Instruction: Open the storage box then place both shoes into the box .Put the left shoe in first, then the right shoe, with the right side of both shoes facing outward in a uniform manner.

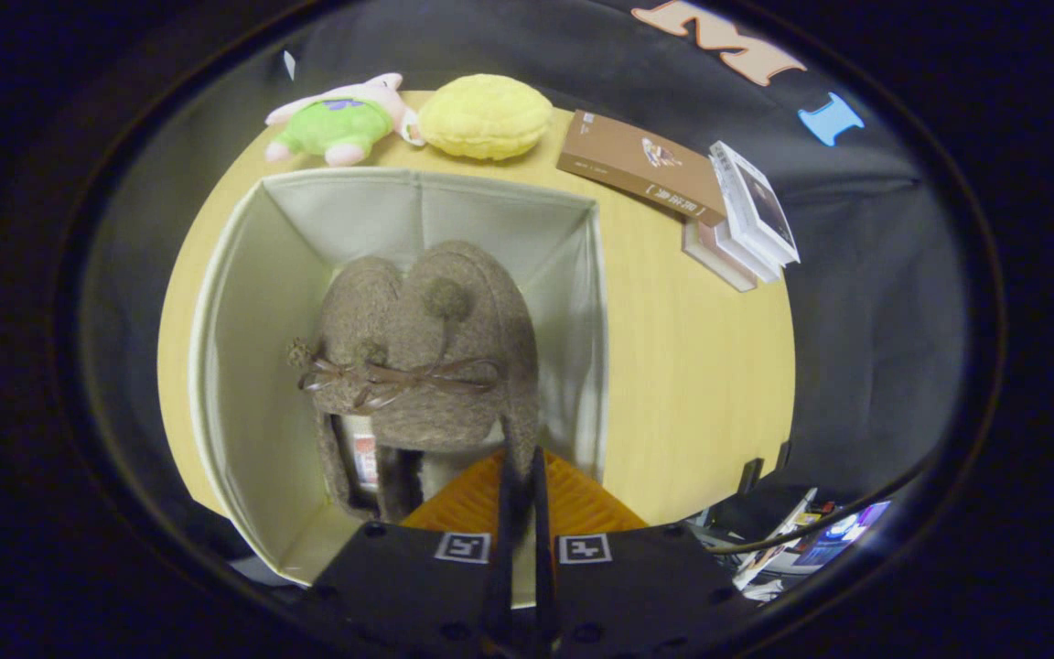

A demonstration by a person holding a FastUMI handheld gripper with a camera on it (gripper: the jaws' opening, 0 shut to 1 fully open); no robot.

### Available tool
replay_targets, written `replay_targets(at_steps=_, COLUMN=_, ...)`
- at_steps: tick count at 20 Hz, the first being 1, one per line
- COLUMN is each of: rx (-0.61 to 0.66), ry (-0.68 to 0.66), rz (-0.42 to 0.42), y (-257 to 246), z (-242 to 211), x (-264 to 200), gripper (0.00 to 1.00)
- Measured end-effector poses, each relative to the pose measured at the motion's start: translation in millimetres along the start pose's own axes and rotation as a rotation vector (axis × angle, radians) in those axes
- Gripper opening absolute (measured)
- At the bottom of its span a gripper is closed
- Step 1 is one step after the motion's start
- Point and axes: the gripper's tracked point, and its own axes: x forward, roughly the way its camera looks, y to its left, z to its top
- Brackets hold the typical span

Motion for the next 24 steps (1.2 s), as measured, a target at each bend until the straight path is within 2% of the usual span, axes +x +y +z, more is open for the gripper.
replay_targets(at_steps=1, rx=0.015, ry=-0.015, rz=0.025, y=2.3, z=2.9, x=-1.3, gripper=0.18)
replay_targets(at_steps=5, rx=0.075, ry=-0.054, rz=0.157, y=15.4, z=6.8, x=-21.3, gripper=1.00)
replay_targets(at_steps=12, rx=0.140, ry=-0.137, rz=0.151, y=-31.8, z=5.3, x=-47.5, gripper=1.00)
replay_targets(at_steps=19, rx=0.231, ry=-0.208, rz=0.019, y=-139.1, z=-9.6, x=-48.7, gripper=1.00)
replay_targets(at_steps=24, rx=0.310, ry=-0.297, rz=-0.016, y=-202.8, z=-11.9, x=-40.6, gripper=1.00)
